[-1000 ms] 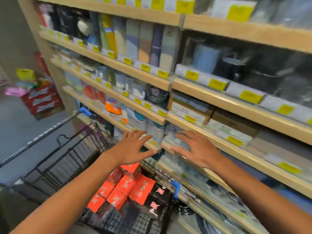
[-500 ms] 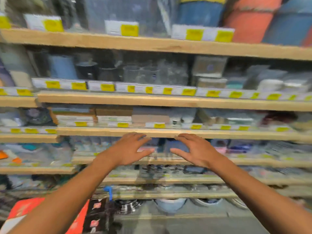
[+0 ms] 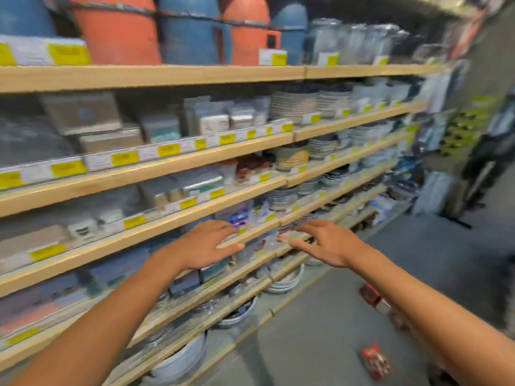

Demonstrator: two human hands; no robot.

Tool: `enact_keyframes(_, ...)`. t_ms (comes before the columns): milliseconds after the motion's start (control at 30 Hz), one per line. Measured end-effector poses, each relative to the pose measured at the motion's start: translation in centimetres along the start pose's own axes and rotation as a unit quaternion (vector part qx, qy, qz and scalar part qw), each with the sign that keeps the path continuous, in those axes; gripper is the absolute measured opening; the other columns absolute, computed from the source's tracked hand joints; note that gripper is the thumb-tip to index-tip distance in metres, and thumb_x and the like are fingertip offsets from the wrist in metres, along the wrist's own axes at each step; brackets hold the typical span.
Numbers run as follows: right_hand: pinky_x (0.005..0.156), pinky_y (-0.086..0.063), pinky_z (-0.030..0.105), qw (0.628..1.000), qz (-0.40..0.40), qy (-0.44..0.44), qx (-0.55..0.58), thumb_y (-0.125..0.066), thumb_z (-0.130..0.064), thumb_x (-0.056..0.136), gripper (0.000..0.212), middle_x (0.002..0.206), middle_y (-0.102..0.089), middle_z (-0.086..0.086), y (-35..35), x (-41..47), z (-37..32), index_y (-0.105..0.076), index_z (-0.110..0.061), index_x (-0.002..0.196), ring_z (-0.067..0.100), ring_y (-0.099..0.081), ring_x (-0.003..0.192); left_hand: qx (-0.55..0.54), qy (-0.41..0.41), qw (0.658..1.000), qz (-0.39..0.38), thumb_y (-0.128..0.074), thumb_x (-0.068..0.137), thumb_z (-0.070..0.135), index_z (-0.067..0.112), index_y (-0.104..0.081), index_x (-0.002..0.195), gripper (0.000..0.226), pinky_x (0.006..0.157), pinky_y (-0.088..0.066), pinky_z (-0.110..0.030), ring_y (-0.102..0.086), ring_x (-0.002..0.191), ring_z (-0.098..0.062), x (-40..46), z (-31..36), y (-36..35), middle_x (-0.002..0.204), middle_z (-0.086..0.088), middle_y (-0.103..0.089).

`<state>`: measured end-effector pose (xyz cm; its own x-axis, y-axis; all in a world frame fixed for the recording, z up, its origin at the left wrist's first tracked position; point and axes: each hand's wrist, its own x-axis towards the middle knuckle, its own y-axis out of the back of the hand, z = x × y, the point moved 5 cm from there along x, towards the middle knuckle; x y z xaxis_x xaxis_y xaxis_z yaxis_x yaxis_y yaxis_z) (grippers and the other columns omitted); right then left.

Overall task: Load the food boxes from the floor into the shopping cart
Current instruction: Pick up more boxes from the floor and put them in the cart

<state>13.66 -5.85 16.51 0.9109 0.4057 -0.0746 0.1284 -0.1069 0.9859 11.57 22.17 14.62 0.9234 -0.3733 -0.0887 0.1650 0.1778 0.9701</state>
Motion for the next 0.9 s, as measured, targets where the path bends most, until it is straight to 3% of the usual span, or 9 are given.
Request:
enact_keyframes(133,0.109,-0.04,0.038,0.996,0.008,-0.083,-0.013,-0.034,-0.081,0.09,0.074,0.154,-0.045,-0.007,0.2,-2.2,5.7,-0.05,-0.035,0.145,0.017,-0.044,0.14,-0.011,-0.092,0.996,0.0,-0.034,0.098,0.068,0.031,-0.04,0.152,0.066,0.117,-0.024,-0.031,-0.033,0.146,-0.014,6.0,4.7,-0.4,0.159,0.008,-0.037)
enact_keyframes(200,0.108,-0.043,0.038,0.992,0.016,-0.121,-0.013,-0.032,-0.081,0.089,0.073,0.153,-0.047,-0.009,0.1,-3.4,7.6,-0.05,-0.037,0.144,0.016,-0.045,0.139,-0.011,-0.135,0.991,0.011,-0.041,0.1,0.063,0.031,-0.042,0.151,0.061,0.114,-0.028,-0.029,-0.037,0.143,-0.013,8.5,6.2,-0.5,0.156,0.009,-0.041)
enact_keyframes(367,0.105,-0.045,0.038,0.978,0.047,-0.204,0.005,-0.026,-0.082,0.086,0.076,0.148,-0.052,-0.01,0.0,-6.7,10.2,-0.052,-0.038,0.142,0.014,-0.047,0.136,-0.049,-0.222,0.974,-0.001,-0.037,0.094,0.071,0.031,-0.047,0.148,0.068,0.114,-0.032,-0.032,-0.041,0.14,-0.014,13.5,9.0,-1.8,0.152,0.008,-0.047)
enact_keyframes(533,0.109,-0.044,0.045,0.95,0.086,-0.293,0.064,-0.04,-0.077,0.088,0.07,0.149,-0.052,-0.009,-2.5,-11.4,12.5,-0.047,-0.038,0.146,0.016,-0.047,0.137,-0.06,-0.298,0.952,-0.038,-0.029,0.085,0.082,0.034,-0.047,0.147,0.08,0.116,-0.032,-0.035,-0.039,0.141,-0.013,17.0,12.5,-4.9,0.152,0.01,-0.046)
enact_keyframes(667,0.113,-0.04,0.041,0.932,0.082,-0.344,0.075,-0.047,-0.069,0.091,0.067,0.15,-0.05,-0.006,-5.1,-16.0,14.8,-0.049,-0.031,0.146,0.017,-0.045,0.139,-0.044,-0.344,0.935,-0.07,-0.025,0.081,0.088,0.032,-0.046,0.148,0.091,0.116,-0.02,-0.027,-0.029,0.146,-0.013,19.2,16.4,-8.5,0.156,0.008,-0.038)
enact_keyframes(767,0.115,-0.035,0.039,0.916,0.067,-0.391,0.069,-0.049,-0.065,0.095,0.067,0.158,-0.039,-0.007,-6.6,-19.3,17.4,-0.04,-0.032,0.152,0.015,-0.034,0.145,-0.035,-0.371,0.923,-0.098,-0.009,0.069,0.098,0.033,-0.04,0.152,0.11,0.122,-0.014,-0.034,-0.017,0.151,-0.017,20.6,19.7,-11.0,0.161,0.006,-0.029)
enact_keyframes(833,0.114,-0.033,0.037,0.908,0.056,-0.411,0.065,-0.049,-0.064,0.096,0.068,0.16,-0.035,-0.008,-7.4,-21.2,19.2,-0.037,-0.032,0.154,0.015,-0.031,0.147,-0.031,-0.38,0.916,-0.123,-0.012,0.07,0.098,0.034,-0.036,0.153,0.108,0.123,-0.013,-0.037,-0.013,0.152,-0.016,21.7,22.1,-12.4,0.162,0.008,-0.026)
enact_keyframes(900,0.115,-0.033,0.037,0.902,0.058,-0.422,0.072,-0.049,-0.065,0.096,0.07,0.16,-0.035,-0.007,-8.0,-22.8,21.4,-0.036,-0.031,0.155,0.016,-0.031,0.147,-0.015,-0.391,0.909,-0.143,-0.026,0.083,0.087,0.034,-0.034,0.155,0.09,0.122,-0.012,-0.036,-0.011,0.151,-0.014,22.8,24.9,-13.8,0.163,0.008,-0.023)
